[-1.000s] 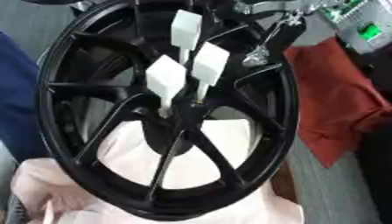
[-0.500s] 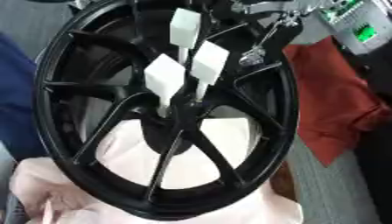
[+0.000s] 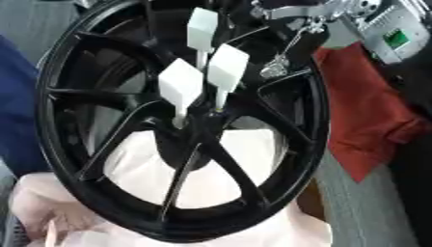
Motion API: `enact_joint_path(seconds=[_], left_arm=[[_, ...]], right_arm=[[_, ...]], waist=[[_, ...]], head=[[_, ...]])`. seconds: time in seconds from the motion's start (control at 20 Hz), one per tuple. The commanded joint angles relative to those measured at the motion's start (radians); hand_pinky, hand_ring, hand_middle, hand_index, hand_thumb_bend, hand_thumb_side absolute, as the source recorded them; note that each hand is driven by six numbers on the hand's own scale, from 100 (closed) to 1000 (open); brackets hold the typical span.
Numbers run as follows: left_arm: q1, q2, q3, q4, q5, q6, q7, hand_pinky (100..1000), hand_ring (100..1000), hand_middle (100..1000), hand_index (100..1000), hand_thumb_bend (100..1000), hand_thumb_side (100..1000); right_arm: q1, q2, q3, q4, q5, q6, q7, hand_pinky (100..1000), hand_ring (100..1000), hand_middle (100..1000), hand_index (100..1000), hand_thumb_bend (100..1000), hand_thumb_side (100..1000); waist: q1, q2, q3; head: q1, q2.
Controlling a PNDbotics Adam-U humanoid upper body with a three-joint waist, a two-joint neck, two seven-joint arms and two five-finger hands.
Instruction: Pull the pin out of the wheel hub.
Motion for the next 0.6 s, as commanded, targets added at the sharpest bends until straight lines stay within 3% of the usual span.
enact_joint_path(seconds=[0.05, 0.6], left_arm=[[-0.009, 0.011, 0.011, -0.008, -0.001, 0.000, -0.004, 666, 517, 521, 685, 384, 522], [-0.009, 0.010, 0.013, -0.004, -0.005, 0.001, -0.007, 668, 517, 523, 686, 386, 523]], right_arm=[[-0.009, -0.016, -0.007, -0.007, -0.017, -0.092, 0.095, 619, 610, 624, 788, 349, 204], [-0.011, -0.016, 0.001, -0.007, -0.032, -0.108, 0.119, 590, 597, 617, 789, 347, 208]], waist=[[0.005, -0.017, 0.000], [0.005, -0.025, -0.004]], head=[[-0.002, -0.002], [-0.005, 0.007]])
